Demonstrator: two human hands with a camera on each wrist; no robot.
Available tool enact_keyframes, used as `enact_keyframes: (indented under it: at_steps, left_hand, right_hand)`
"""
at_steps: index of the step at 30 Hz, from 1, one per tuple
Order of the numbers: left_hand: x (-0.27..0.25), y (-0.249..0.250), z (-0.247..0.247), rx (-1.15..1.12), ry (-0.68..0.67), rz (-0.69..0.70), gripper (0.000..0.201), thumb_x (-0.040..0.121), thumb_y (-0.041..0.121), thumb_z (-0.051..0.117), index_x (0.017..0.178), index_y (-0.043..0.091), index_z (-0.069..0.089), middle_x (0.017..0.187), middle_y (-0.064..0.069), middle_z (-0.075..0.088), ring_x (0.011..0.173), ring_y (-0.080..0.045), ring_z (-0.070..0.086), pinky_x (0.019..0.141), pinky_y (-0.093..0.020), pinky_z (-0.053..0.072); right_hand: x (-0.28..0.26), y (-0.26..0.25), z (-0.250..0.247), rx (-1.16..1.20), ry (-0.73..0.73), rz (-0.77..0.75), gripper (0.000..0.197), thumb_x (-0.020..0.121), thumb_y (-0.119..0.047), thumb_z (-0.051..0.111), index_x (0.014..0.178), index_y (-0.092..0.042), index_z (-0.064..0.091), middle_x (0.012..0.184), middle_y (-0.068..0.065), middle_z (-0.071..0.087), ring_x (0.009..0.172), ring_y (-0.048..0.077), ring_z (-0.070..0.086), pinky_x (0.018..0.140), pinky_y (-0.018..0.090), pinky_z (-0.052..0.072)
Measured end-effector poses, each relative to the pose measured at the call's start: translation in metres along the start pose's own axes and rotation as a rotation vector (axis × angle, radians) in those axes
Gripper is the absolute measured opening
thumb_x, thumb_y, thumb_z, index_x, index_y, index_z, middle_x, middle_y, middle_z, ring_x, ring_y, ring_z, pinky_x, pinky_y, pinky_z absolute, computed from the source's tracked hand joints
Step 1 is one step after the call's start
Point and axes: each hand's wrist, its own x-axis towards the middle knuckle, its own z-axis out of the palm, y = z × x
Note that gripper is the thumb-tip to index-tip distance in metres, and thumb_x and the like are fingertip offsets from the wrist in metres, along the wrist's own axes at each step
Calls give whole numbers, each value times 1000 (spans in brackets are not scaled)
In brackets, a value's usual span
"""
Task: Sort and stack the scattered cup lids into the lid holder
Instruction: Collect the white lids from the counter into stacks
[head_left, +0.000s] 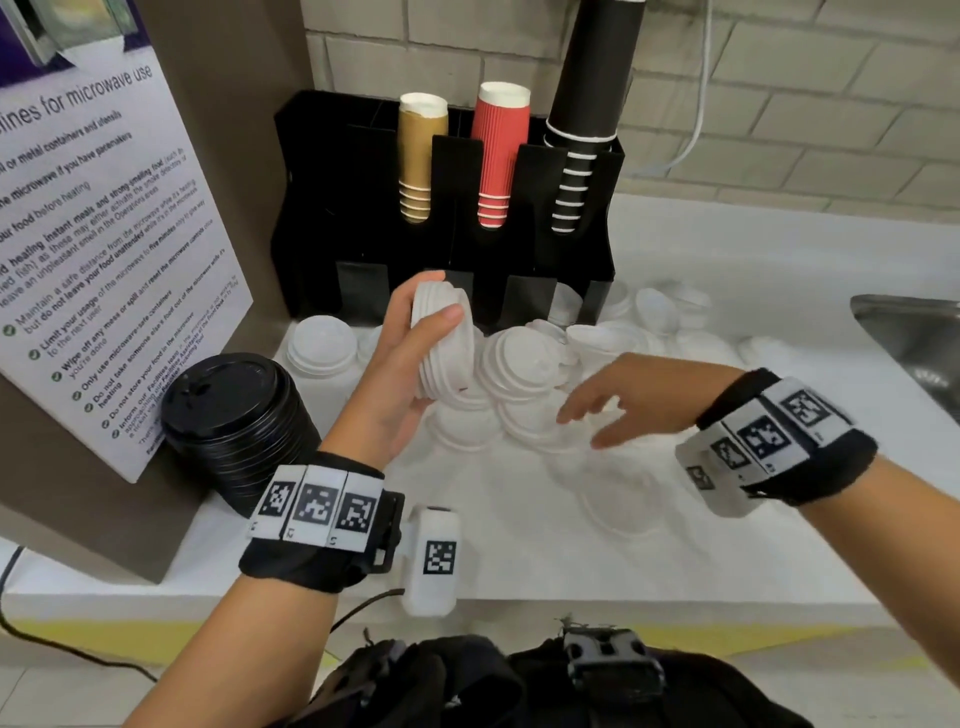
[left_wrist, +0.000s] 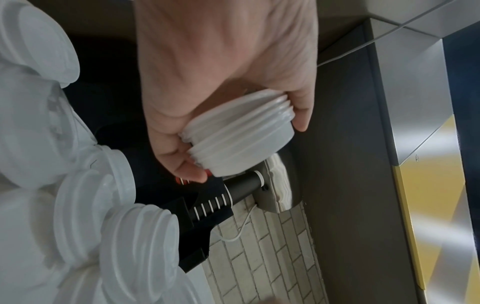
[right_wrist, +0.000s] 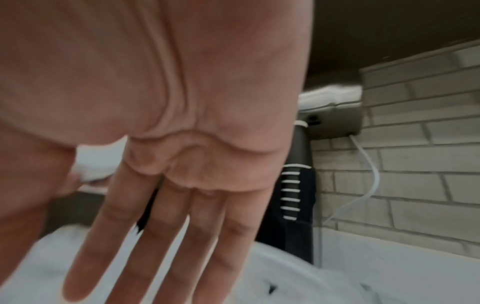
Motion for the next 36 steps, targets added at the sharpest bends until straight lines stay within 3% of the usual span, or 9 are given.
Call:
enact_keyframes:
  at_steps: [6,13,17,19,22,25,27,31,36]
  left_hand:
    - [1,0,1,15,-2,-8,44,79,40,62,121,46,54,113,11,58,94,-5,63,75,-30,53]
    - [2,-1,0,7,-9,-17,41,78,41,60,118,47,55,113,11,58,92,-3,64,70,-27,53]
    - [2,-1,0,-26,-4,-30,42,76,37,58,118,45,54,109,11,59,94,-8,61,69,-29,52]
    - [3,-2,1,-41,6,-36,43,76,37,58,118,44,54,112,8,57,97,-11,60,69,-29,53]
    - [2,-4,3,-63,17,-48,42,76,37,59,117,44,54,114,7,57,100,-13,59,70,-30,53]
    - [0,-6,7,-57,18,-63,44,77,38,59,120,43,53,116,6,58,104,-15,58,69,-30,53]
    - [-2,-6,10,-50,8,-71,42,77,40,58,119,42,55,120,3,58,107,-17,58,66,-29,53]
    - [-3,-6,13,-74,-34,-82,46,80,44,57,125,36,55,131,-3,60,110,-19,62,70,-29,55]
    - [-3,-6,14,-124,-16,-54,58,81,47,55,136,29,50,131,-9,62,117,-25,63,82,-34,56]
  right_hand:
    - [-4,4,27,-223,-213,12,68,74,-33,80,134,-34,48,132,-6,50,118,14,44,99,27,37]
    - [-6,5,53,-414,-249,-6,82,67,-34,83,131,-29,32,122,1,37,98,22,50,72,32,43]
    - [-7,4,50,-357,-211,-2,77,68,-33,80,130,-31,34,120,-1,38,100,21,49,81,37,49]
    - [-8,4,36,-208,-150,-14,73,69,-35,79,128,-35,36,117,-3,42,101,20,49,87,36,48]
    - [-8,1,6,88,69,-120,64,71,-28,80,124,-37,46,113,-5,48,101,11,49,82,17,43]
    - [-5,-10,-18,381,330,-239,59,75,-13,78,121,-36,51,111,-26,51,98,-8,50,72,4,41]
    - [0,-19,-24,576,453,-272,58,78,-9,75,123,-36,52,110,-32,53,98,-8,52,76,9,44]
    - [16,-41,-15,806,553,-325,61,77,-13,74,129,-36,51,118,-12,56,106,8,57,79,22,52]
    - [26,-58,1,926,616,-393,62,75,-7,76,128,-29,51,123,-6,53,114,15,54,77,32,58]
